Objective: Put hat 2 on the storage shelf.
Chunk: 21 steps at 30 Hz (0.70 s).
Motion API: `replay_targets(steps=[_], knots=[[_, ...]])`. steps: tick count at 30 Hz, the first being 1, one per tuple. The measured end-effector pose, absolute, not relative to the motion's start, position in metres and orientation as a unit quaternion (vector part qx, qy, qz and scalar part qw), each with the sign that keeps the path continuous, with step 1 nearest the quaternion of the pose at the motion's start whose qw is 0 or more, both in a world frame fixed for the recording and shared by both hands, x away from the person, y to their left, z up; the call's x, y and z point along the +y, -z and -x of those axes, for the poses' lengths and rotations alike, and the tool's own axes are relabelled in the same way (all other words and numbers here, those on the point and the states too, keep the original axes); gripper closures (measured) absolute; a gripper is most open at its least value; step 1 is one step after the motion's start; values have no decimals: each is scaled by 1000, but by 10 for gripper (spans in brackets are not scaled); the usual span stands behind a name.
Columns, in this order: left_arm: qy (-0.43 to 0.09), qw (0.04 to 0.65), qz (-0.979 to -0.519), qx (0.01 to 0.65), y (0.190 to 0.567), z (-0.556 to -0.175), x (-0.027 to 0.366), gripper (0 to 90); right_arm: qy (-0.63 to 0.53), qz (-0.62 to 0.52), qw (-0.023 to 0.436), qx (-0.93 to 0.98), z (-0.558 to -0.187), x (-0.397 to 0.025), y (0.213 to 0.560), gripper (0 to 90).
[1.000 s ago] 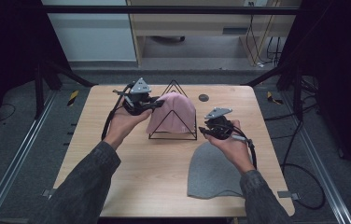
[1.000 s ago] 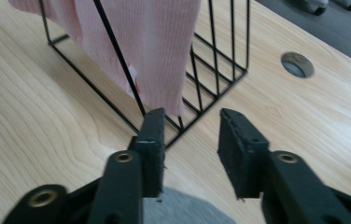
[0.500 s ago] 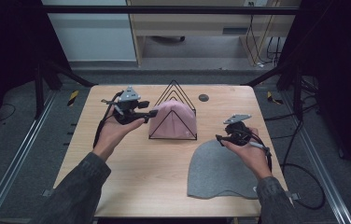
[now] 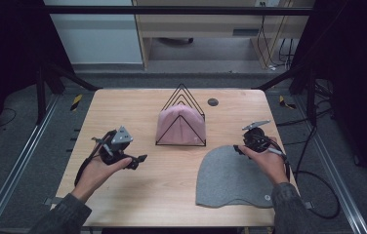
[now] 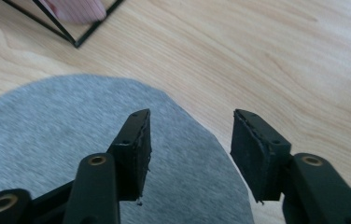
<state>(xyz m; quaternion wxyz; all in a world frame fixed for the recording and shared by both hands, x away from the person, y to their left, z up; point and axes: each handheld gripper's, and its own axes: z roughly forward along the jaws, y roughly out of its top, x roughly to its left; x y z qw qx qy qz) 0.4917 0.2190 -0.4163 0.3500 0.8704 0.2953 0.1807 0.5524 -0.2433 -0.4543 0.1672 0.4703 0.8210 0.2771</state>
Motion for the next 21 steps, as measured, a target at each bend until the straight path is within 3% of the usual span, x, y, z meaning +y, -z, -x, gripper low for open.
replay_targets(steps=[9,21], knots=[[-154,326,-865,350,459,-450,264,113,-258,-485,152,822,-555,-251,468,449],[-160,325,-854,372,456,-445,278,116,-249,-489,135,825,-557,-252,477,454]])
